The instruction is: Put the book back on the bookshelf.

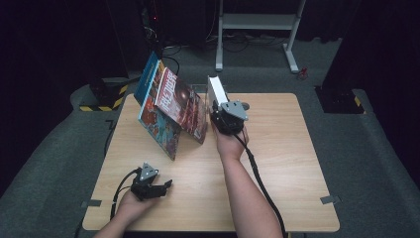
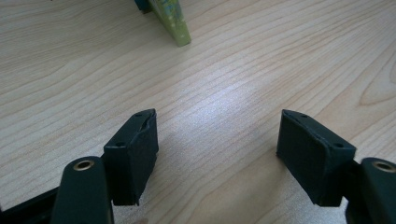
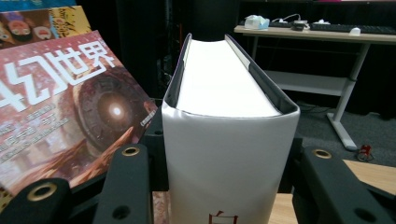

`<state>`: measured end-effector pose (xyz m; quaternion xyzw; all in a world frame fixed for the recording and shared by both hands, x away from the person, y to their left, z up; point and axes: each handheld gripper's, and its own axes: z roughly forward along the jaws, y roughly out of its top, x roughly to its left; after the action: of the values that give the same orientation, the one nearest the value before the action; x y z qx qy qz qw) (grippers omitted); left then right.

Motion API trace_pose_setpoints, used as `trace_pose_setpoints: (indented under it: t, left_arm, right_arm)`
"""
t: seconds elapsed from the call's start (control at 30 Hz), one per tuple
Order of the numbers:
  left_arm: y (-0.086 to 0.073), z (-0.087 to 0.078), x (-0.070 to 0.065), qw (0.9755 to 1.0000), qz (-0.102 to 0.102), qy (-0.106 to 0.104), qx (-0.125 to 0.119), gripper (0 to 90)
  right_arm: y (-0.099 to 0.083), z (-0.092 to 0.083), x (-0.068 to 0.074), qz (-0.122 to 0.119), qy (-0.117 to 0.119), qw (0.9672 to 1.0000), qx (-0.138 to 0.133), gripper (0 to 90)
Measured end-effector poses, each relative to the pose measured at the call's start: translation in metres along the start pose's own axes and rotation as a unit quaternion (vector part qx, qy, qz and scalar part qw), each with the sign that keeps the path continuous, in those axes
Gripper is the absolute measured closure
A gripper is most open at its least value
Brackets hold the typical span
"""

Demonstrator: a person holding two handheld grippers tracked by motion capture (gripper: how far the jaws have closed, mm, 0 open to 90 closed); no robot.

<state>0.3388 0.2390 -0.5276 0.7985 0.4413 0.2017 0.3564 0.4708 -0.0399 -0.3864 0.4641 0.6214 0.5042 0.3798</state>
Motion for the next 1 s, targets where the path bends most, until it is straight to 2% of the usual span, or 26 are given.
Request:
trace_pose_setpoints:
  t: [0.3,1.0]
  left_arm:
    - [0.0,0.0,0.0,1.0,0.001,-0.001,0.0,29.3]
    - [-0.001,0.0,0.0,1.0,0.0,-0.001,-0.001,29.3]
  right_arm:
    - [0.004,0.024,0.001,-0.002,-0.011,0.9999,0.005,54.7]
    - [0.007,0.056,0.003,0.002,-0.023,0.9997,0.005,54.7]
